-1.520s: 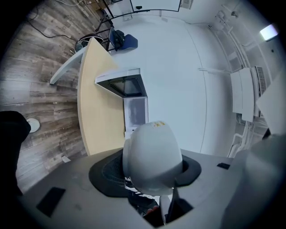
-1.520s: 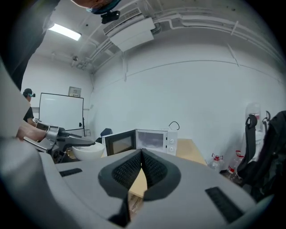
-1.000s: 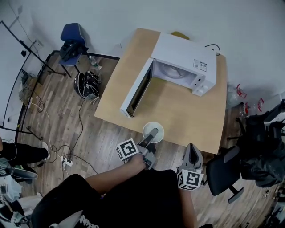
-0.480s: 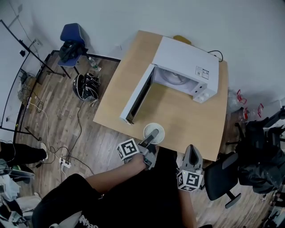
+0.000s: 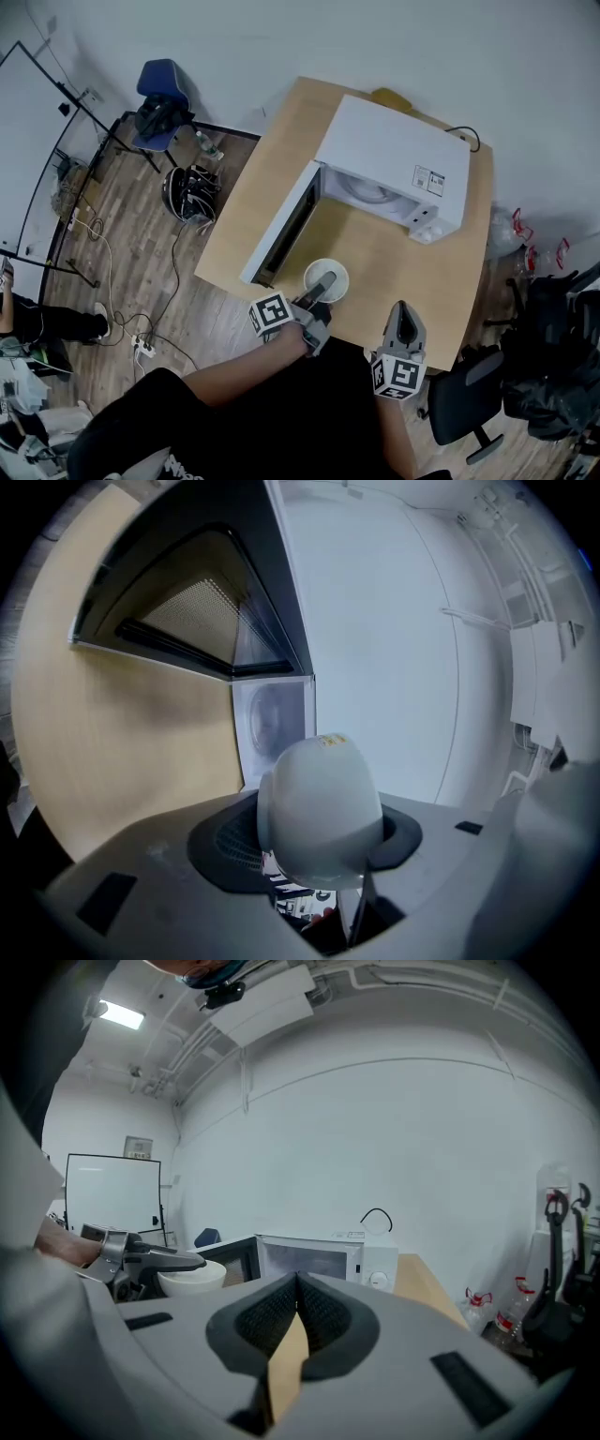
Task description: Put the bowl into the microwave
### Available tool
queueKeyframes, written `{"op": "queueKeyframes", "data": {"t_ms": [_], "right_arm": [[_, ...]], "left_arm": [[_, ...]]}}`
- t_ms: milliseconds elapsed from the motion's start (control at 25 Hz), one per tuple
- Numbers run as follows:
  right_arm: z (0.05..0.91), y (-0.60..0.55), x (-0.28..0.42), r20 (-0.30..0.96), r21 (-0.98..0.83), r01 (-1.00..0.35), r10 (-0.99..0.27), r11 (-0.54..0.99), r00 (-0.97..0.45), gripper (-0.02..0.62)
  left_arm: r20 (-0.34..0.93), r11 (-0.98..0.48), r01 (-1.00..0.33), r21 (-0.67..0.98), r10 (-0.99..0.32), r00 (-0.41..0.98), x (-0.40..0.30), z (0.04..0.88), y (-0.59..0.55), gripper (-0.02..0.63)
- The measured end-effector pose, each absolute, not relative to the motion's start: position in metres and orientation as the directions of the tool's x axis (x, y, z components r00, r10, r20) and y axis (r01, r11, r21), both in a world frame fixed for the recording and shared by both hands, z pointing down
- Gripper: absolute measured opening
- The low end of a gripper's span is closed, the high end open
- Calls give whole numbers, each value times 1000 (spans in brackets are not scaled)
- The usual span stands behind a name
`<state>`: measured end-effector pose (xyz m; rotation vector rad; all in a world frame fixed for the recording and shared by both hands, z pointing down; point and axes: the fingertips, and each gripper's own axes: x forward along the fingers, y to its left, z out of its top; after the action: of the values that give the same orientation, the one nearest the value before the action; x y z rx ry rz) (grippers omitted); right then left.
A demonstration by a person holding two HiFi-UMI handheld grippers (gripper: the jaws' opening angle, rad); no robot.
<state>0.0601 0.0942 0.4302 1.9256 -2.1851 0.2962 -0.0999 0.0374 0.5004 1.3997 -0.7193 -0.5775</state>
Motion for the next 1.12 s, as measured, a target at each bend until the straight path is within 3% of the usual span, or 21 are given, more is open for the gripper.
{"op": "queueKeyframes", "data": {"t_ms": [1120], "right_arm": [[491,-26,98,398,-53,-961,-877,272,-270,60]], "left_arm": [[127,117,-52,992,-846,518,-52,593,-160,229]]}}
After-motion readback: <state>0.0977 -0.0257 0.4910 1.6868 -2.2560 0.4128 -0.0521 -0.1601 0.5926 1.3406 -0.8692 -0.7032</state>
